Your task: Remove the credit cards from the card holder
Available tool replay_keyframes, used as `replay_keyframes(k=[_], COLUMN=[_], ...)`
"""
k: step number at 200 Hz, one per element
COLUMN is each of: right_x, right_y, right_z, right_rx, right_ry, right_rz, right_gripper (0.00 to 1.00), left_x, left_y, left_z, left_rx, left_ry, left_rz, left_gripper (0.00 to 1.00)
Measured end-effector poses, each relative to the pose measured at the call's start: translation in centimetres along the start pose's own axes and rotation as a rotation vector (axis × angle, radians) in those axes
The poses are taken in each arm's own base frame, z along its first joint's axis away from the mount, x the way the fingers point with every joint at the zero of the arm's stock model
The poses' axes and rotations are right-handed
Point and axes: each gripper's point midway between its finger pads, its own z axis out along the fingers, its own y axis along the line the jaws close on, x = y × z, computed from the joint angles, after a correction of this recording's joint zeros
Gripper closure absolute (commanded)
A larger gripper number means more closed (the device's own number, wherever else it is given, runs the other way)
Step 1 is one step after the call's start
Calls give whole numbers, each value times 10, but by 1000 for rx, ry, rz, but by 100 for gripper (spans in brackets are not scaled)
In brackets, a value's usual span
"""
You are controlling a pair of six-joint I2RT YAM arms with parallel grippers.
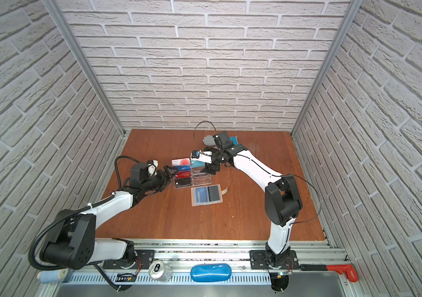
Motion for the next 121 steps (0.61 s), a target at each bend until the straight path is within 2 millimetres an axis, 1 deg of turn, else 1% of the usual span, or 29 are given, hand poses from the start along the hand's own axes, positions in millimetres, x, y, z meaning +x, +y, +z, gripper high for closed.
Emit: replay_keyframes(k=[15,34,55,63,79,98,106,113,121], right_x=[-3,4,27,40,57,73,80,86,95], right_y=[-15,-34,-50,-56,-66,-73,-75,-71,-60], right_z=[-8,-12,-17,-21,-31,-39,-39,-36,-28], right_rx=[86,203,335,375,402,398,407,413,405], right_ry=[-1,15,37,40,11,-30,-53,-69,-63], right_rz=[52,168,402,544,790,1028,1105,1162,1228], right_gripper=[3,3,0,0,1,1,1,1,1], left_x=[6,13,16,17,16,14,14,14,14], left_y=[-3,-6,-9,-11,-14,-17,-19,-20,-23], left_z=[2,4,6,6,9,13,15,16,18], left_rx=[1,0,3,5,11,20,26,30,40], left_ry=[11,27,34,35,36,34,34,34,33], left_rz=[10,22,36,42,50,59,62,66,72], left_gripper=[2,2,2,2,2,2,2,2,2])
